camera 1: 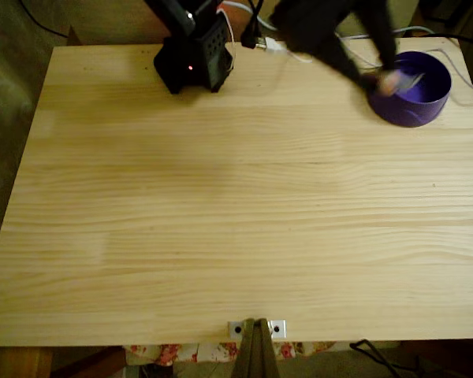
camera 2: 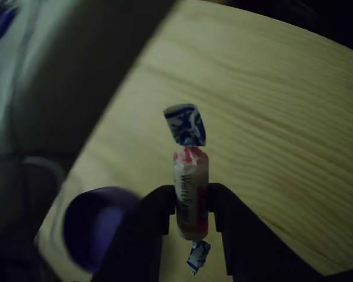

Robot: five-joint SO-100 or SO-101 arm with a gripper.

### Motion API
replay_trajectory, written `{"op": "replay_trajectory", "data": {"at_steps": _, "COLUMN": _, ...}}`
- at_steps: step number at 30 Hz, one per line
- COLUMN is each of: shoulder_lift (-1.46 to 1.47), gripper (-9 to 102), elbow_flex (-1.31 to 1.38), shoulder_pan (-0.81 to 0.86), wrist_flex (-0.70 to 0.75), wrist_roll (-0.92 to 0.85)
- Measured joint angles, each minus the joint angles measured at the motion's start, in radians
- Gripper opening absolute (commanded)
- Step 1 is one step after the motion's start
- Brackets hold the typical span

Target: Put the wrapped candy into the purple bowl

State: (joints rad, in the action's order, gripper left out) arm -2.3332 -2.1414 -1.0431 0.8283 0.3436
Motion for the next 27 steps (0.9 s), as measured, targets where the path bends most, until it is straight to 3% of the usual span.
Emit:
{"op": "replay_trajectory", "data": {"at_steps": 14, "shoulder_lift": 0.212, "gripper": 0, "elbow_flex": -0.049, "shoulder_pan": -0.284, "wrist_flex": -0.259, "wrist_roll": -0.196}}
{"op": "replay_trajectory", "data": {"at_steps": 27, "shoulder_lift": 0.528, "gripper": 0, "elbow_flex": 0.103, "shoulder_pan": -0.367, "wrist_flex": -0.321, "wrist_roll": -0.218}}
